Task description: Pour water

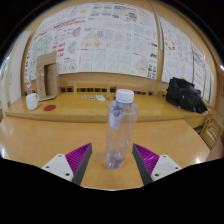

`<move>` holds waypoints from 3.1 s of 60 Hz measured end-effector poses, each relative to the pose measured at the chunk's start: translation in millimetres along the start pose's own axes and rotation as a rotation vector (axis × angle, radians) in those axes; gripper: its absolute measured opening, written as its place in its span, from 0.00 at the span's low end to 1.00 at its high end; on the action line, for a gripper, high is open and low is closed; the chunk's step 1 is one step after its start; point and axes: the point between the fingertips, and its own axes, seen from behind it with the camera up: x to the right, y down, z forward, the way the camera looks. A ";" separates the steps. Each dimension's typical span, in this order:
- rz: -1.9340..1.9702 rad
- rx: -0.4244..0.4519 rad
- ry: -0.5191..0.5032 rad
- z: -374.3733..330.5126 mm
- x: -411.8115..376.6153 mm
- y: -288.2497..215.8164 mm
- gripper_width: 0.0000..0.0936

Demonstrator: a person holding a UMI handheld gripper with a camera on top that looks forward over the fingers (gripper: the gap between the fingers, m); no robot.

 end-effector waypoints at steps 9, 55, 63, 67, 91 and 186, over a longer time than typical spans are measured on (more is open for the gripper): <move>-0.016 0.062 -0.020 51.6 6.7 -14.6 0.78; -0.113 0.199 0.131 50.3 22.5 -86.8 0.35; -0.268 0.243 0.291 47.2 23.1 -161.5 0.34; -0.365 0.270 0.378 42.3 14.4 -211.6 0.35; -1.411 0.425 0.648 79.0 -238.3 -450.4 0.35; -0.115 0.219 -0.327 192.4 -401.3 -309.6 0.35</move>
